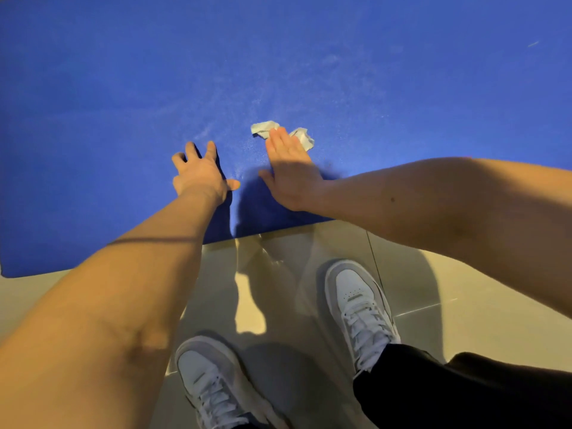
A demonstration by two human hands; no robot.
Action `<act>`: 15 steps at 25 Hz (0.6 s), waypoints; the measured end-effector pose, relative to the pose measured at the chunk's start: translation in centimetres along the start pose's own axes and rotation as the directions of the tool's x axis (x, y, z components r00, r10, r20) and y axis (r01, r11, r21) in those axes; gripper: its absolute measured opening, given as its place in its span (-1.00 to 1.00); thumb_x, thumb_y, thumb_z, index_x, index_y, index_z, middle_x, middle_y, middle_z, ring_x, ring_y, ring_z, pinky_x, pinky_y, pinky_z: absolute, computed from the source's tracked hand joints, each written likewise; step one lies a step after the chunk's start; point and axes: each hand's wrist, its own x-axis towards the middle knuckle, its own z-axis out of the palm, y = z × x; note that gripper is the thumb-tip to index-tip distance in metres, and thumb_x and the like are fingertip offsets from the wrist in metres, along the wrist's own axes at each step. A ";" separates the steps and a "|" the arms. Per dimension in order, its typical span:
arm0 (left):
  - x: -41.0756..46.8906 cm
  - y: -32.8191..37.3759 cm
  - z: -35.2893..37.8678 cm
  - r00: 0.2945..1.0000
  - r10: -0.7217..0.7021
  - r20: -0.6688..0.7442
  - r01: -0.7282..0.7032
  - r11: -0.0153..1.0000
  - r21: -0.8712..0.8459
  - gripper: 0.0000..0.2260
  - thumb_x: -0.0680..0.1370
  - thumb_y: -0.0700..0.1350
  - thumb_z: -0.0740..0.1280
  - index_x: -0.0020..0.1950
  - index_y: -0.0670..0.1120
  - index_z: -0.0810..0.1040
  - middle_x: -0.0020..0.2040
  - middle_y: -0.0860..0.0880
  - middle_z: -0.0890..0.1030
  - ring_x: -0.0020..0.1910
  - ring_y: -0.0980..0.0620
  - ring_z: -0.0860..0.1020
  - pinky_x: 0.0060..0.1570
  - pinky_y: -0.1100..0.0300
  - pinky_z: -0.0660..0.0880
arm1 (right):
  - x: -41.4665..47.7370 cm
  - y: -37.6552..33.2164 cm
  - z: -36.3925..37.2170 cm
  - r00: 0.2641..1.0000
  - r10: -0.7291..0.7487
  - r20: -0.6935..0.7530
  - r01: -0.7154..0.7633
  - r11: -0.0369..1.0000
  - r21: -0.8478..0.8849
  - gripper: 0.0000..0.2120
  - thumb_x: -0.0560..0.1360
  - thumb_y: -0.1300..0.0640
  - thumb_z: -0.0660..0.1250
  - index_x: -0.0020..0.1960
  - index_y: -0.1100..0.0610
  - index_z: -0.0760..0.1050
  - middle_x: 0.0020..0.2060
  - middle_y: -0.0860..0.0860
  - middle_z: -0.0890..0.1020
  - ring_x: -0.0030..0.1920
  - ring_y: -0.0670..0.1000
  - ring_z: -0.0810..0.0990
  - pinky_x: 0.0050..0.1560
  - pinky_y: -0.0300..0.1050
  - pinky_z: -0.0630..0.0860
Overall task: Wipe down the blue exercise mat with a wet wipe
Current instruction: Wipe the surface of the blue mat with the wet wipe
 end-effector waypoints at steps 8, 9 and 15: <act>0.0 -0.4 0.3 0.999 0.031 -0.015 -0.032 0.993 -0.111 -0.11 0.47 0.23 0.47 0.63 0.13 0.01 0.62 -0.02 -0.04 0.56 -0.17 -0.01 -0.03 0.00 0.35 | 2.8 0.7 0.1 0.955 -0.256 0.151 0.261 0.965 -0.009 -0.43 0.56 -0.09 0.11 0.51 0.12 0.19 0.44 0.02 0.29 0.44 0.09 0.28 0.41 0.03 0.28; -0.2 -0.4 0.2 0.999 0.035 -0.008 -0.036 0.993 -0.113 -0.12 0.48 0.23 0.47 0.63 0.13 0.01 0.63 -0.02 -0.06 0.57 -0.16 -0.02 0.00 -0.01 0.35 | 3.1 2.0 -0.4 0.970 -0.208 0.129 0.213 0.977 -0.022 -0.42 0.57 -0.07 0.10 0.53 0.13 0.17 0.48 0.03 0.26 0.48 0.10 0.23 0.46 0.04 0.23; 0.5 -0.2 -1.8 0.998 0.040 0.052 -0.032 0.989 -0.143 -0.36 0.47 0.20 0.49 0.42 0.03 0.30 0.48 -0.08 0.18 0.42 -0.18 0.19 -0.12 0.00 0.34 | 5.6 5.8 -1.6 0.947 0.318 0.033 -0.316 0.947 -0.061 -0.33 0.58 -0.20 -0.02 0.55 0.19 0.12 0.52 0.08 0.18 0.53 0.11 0.12 0.53 0.07 0.10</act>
